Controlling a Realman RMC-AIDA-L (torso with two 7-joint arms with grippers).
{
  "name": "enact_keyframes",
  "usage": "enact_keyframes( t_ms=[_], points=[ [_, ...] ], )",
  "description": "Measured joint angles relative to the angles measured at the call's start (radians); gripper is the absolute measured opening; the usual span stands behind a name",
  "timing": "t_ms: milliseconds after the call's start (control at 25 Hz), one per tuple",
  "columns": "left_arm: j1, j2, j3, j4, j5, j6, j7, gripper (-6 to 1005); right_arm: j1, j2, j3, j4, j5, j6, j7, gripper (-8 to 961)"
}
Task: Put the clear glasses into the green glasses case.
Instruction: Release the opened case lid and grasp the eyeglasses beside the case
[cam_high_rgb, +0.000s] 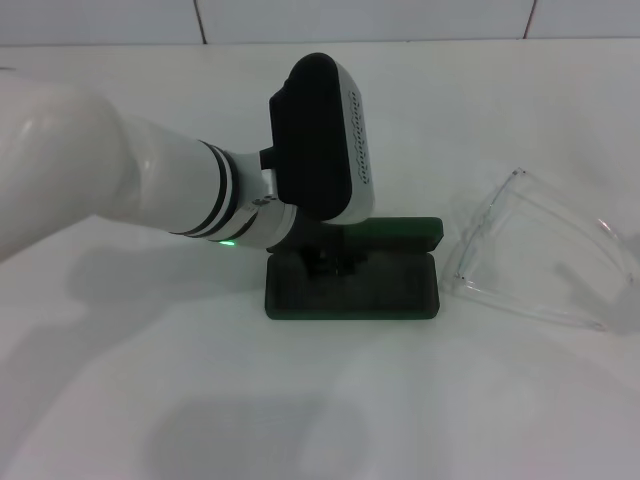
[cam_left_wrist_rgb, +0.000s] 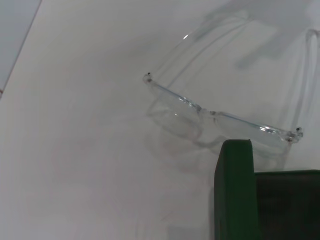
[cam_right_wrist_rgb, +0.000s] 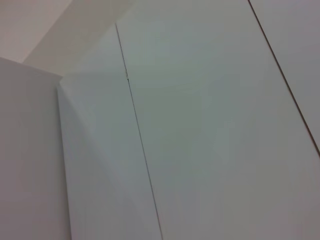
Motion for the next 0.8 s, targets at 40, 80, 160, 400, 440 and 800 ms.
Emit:
enact_keyframes(
  t_ms=[40, 80, 160, 400, 440, 800],
  points=[
    [0.0, 0.0, 0.0, 0.001, 0.0, 0.001, 0.0, 460, 0.0, 0.0, 0.0, 0.0, 0.0, 0.0, 0.0, 857],
    [0.0, 0.0, 0.0, 0.005, 0.001, 0.001, 0.0, 460, 0.0, 0.0, 0.0, 0.0, 0.0, 0.0, 0.0, 857],
    [0.0, 0.0, 0.0, 0.012, 0.001, 0.005, 0.0, 460, 0.0, 0.0, 0.0, 0.0, 0.0, 0.0, 0.0, 857],
    [0.0, 0.001, -0.001, 0.052, 0.006, 0.033, -0.023, 460, 0.0, 0.0, 0.0, 0.0, 0.0, 0.0, 0.0, 857],
    [0.001, 0.001, -0.004, 0.06, 0.006, 0.04, -0.025, 460, 0.0, 0.0, 0.0, 0.0, 0.0, 0.0, 0.0, 857],
    [0.037, 0.003, -0.033, 0.233, 0.002, 0.176, -0.072, 459, 0.008, -0.002, -0.003, -0.037, -0.044, 0.035, 0.002, 857]
  ],
)
